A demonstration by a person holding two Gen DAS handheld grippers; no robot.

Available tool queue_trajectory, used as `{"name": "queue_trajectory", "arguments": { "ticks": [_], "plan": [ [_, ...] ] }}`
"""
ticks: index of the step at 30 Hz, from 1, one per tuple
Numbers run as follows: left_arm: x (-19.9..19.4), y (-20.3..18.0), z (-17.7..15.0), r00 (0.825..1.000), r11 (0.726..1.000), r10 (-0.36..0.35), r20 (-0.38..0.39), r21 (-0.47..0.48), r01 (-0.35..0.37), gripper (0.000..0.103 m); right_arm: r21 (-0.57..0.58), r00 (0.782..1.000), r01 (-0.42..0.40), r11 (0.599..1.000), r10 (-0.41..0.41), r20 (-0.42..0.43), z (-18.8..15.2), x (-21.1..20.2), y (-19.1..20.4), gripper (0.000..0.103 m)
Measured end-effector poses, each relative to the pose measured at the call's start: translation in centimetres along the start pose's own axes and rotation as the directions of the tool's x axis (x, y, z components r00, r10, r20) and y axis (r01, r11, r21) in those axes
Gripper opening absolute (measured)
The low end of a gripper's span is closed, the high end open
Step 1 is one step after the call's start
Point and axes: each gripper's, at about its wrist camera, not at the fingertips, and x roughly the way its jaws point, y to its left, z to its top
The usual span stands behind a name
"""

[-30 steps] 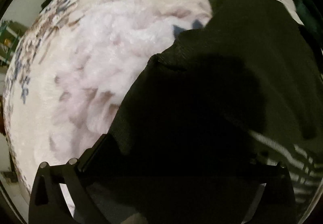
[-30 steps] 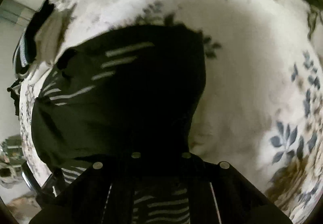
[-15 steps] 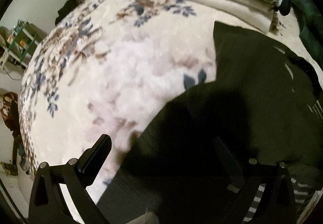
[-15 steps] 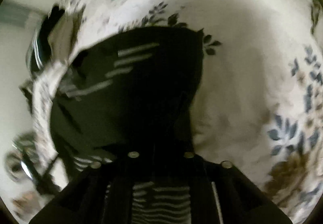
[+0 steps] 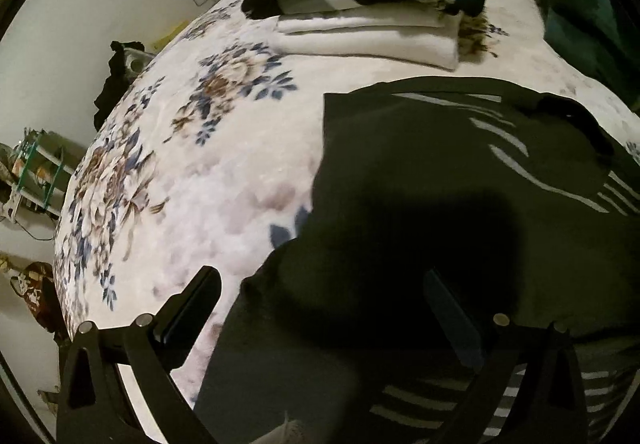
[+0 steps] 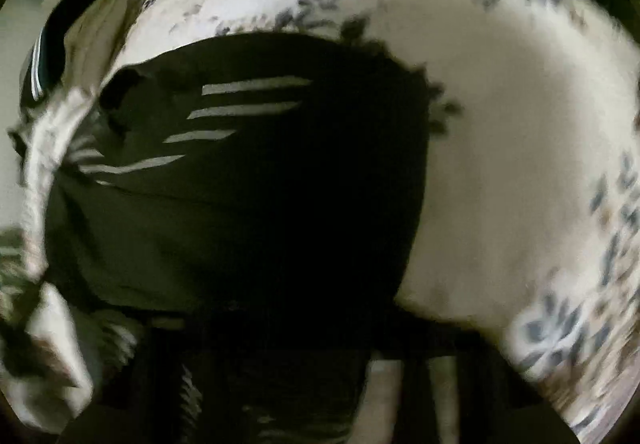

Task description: Fold small clothes

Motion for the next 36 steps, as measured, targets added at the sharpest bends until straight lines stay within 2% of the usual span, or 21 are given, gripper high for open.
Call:
{"name": "queue_trajectory", "arguments": {
  "ticks": [4,8,13,15,17,18,20,22,23,25,27,29,31,33,36],
  "plan": [
    [-0.4,-0.1,0.1,1.000,1.000,0.000,0.011,-0.001,0.000,0.103,-0.086,0.989,0.095,0.992,-0.084,0.123,-1.0,-2.7,1.8,0.009],
    [0.0,0.6,-0.1,1.000,1.000,0.018,0.006,-0.012,-0.018,0.103,-0.089,0.965,0.137,0.986,-0.113,0.236,-1.6,-6.3,2.0,0.009],
    [0.6,2.1,-0.4,0.999,0.997,0.041,-0.016,-0.062,-0.042,0.103,-0.087,0.928,0.160,0.983,-0.120,0.352,0.3,-8.6,1.7,0.009],
    [0.8,2.6,-0.5,0.999,0.995,0.043,-0.023,-0.084,-0.045,0.103,-0.097,0.942,0.152,0.984,-0.115,0.314,1.7,-7.2,1.2,0.009],
    [1.0,2.8,-0.5,0.999,0.995,0.041,-0.031,-0.090,-0.044,0.103,-0.084,0.986,0.122,0.989,-0.111,0.128,3.6,-3.5,-0.2,0.015],
    [1.1,2.8,-0.6,0.998,0.995,0.044,-0.034,-0.090,-0.047,0.103,-0.034,0.993,0.110,0.993,-0.108,0.054,4.1,-2.3,-1.3,0.016],
    [0.9,2.6,-0.5,0.999,0.996,0.033,-0.029,-0.083,-0.035,0.103,0.061,0.994,0.077,0.995,-0.081,0.073,4.0,-3.1,-2.7,0.018],
    [0.6,2.3,-0.4,1.000,0.997,0.018,-0.007,-0.068,-0.018,0.103,0.098,0.991,0.002,0.995,-0.015,0.136,3.4,-5.0,-3.0,0.026],
    [0.6,2.0,-0.4,1.000,0.998,0.005,0.003,-0.055,-0.005,0.103,0.092,0.984,-0.066,0.994,0.050,0.169,2.9,-6.0,-2.6,0.030],
    [1.3,1.0,-0.3,1.000,1.000,-0.008,-0.005,-0.020,0.007,0.103,0.038,0.976,-0.141,0.989,0.132,0.174,2.1,-6.4,-1.0,0.044],
    [2.6,-0.1,-0.7,1.000,1.000,-0.004,-0.025,0.020,0.004,0.103,-0.041,0.985,-0.136,0.990,0.139,0.097,1.4,-4.4,1.4,0.044],
    [4.6,-0.9,-1.8,0.996,0.997,0.017,-0.091,0.074,-0.010,0.103,-0.087,0.998,-0.060,0.994,0.058,-0.030,0.2,-1.1,2.7,0.044],
    [5.0,-0.3,-3.1,0.992,0.998,-0.013,-0.123,0.067,0.021,0.103,-0.140,0.995,0.010,0.990,-0.024,-0.096,-2.2,0.7,3.4,0.044],
    [4.3,0.7,-4.3,0.991,0.997,-0.040,-0.127,0.055,0.047,0.103,-0.141,0.995,0.026,0.990,-0.038,-0.088,-3.9,-0.1,3.6,0.044],
    [2.5,2.1,-5.3,0.993,0.997,-0.045,-0.113,0.061,0.053,0.103,0.006,0.997,-0.036,0.999,0.036,-0.066,-5.6,-3.5,1.8,0.045]
  ]
}}
